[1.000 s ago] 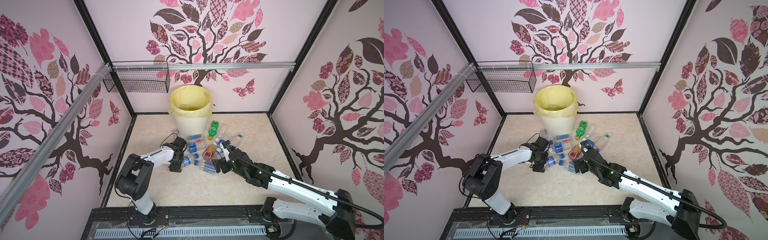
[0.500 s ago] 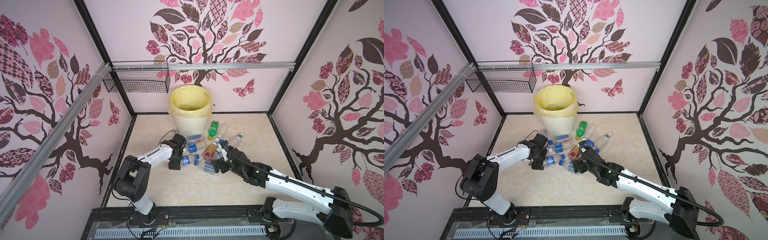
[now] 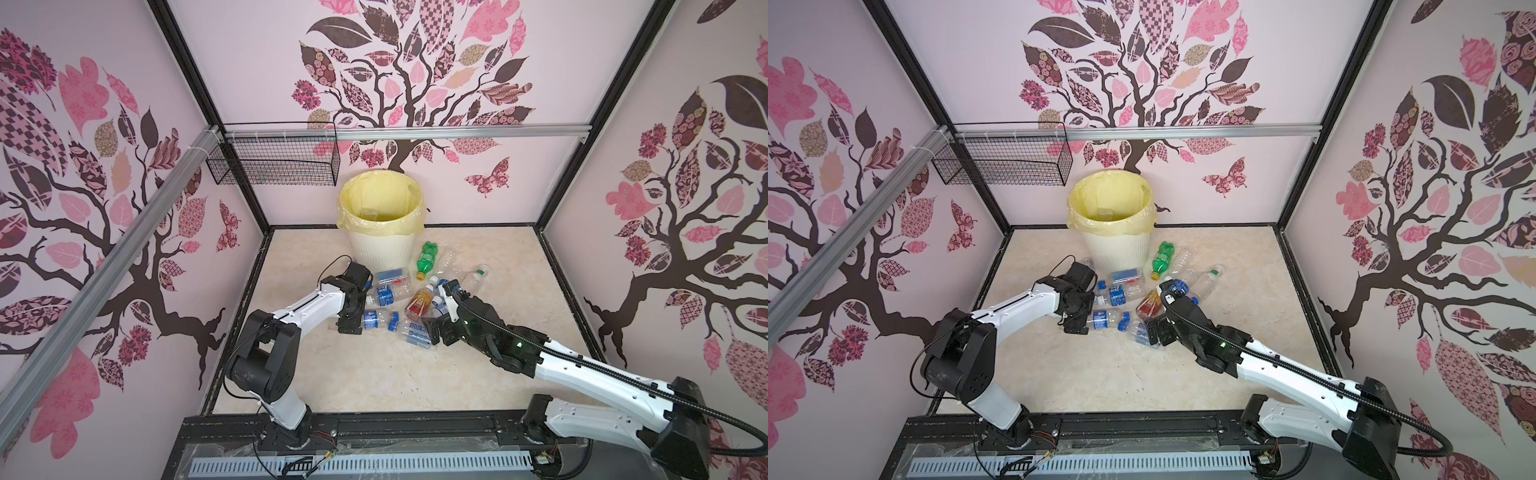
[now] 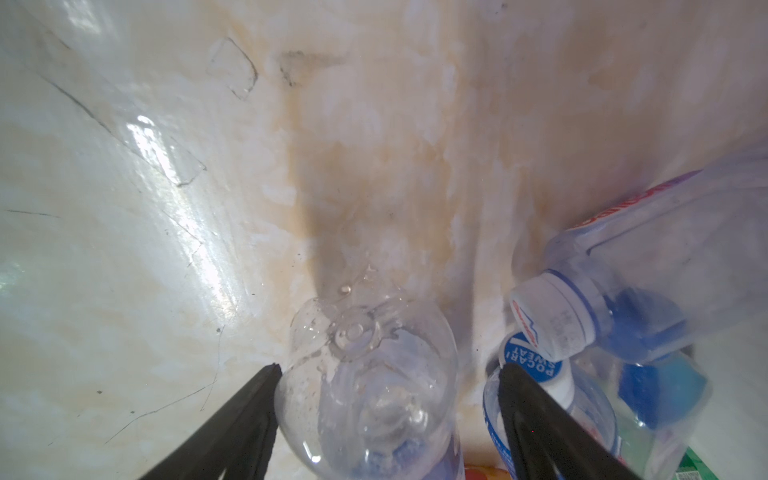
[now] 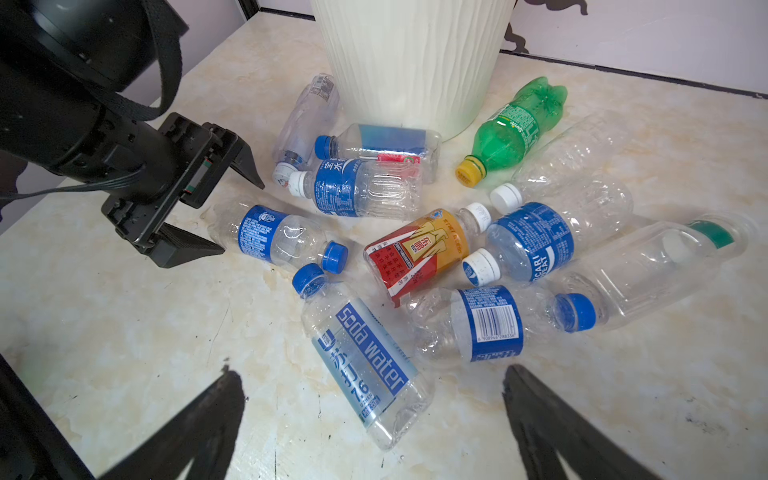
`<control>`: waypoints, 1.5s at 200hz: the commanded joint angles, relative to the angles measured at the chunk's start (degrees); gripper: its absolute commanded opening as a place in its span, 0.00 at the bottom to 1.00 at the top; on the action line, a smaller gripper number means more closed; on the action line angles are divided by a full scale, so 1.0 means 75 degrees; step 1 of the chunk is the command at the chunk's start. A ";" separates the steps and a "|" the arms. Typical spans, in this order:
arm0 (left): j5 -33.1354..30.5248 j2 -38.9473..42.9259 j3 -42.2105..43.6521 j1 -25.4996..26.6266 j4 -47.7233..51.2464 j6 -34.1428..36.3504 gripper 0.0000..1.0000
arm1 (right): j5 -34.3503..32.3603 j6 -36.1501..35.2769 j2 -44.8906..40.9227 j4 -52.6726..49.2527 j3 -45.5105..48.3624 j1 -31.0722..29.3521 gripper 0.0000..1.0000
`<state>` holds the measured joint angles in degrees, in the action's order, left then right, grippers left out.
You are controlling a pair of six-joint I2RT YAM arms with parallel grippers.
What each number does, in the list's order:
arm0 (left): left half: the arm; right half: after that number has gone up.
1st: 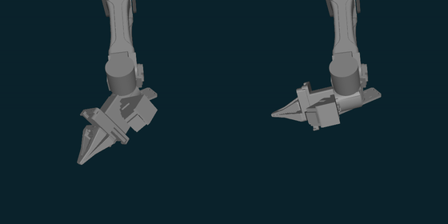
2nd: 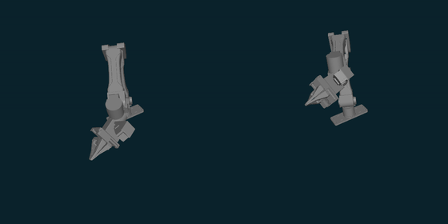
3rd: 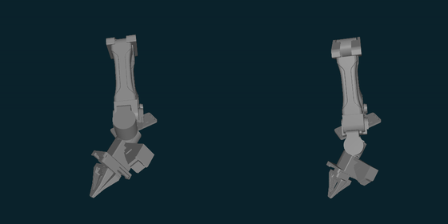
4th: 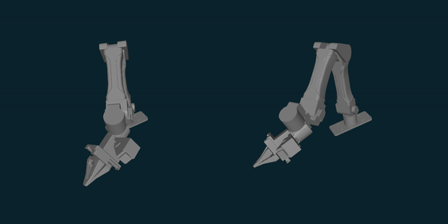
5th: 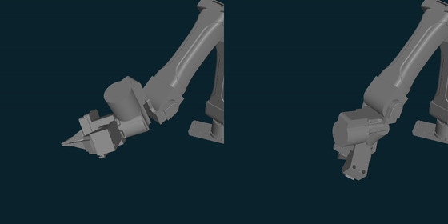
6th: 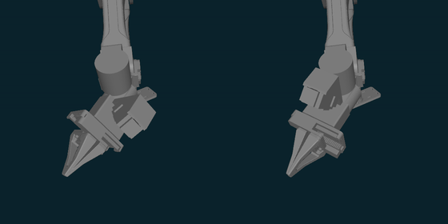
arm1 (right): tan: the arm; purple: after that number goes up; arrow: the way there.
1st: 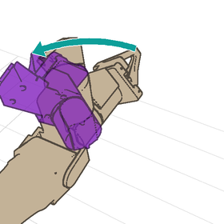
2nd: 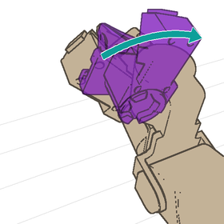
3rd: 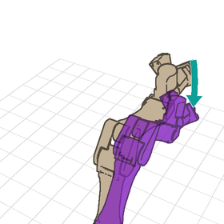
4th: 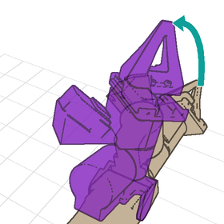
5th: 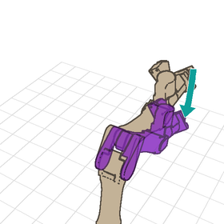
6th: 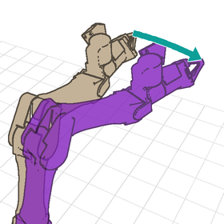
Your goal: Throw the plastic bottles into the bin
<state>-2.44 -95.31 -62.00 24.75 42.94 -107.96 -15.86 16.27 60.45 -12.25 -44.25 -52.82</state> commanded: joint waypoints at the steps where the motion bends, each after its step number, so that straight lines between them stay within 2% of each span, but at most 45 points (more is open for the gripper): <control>1: -0.0018 -0.0216 -0.0313 0.0039 0.0064 0.0100 0.84 | -0.0114 -0.0002 -0.0149 -0.0154 -0.0018 -0.0036 1.00; 29: -0.0020 -0.0344 -0.0335 0.0062 -0.0021 0.0110 0.83 | -0.0146 -0.0005 -0.0149 -0.0171 -0.0030 -0.0036 1.00; 86: -0.0043 -0.0459 -0.0115 0.0072 -0.0158 0.0135 0.72 | -0.0188 -0.0014 -0.0149 -0.0126 0.0014 -0.0039 1.00; 202: -0.0344 0.0178 0.0678 -0.0192 -0.0311 0.0389 0.51 | -0.0161 -0.0057 0.0061 -0.0024 -0.0047 -0.0046 1.00; 226: -0.0573 0.0387 0.0625 -0.0212 -0.0191 0.0947 0.42 | -0.0055 -0.0031 0.0172 0.0011 -0.0126 -0.0036 1.00; 300: -0.1170 0.1141 0.0326 -0.0218 0.0052 0.2748 0.38 | 0.0383 -0.0183 0.0637 0.0007 -0.0706 -0.0030 0.99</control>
<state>-8.08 -89.23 -58.39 23.38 42.22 -94.06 -14.41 16.19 63.35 -12.21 -45.76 -52.82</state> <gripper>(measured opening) 0.579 0.995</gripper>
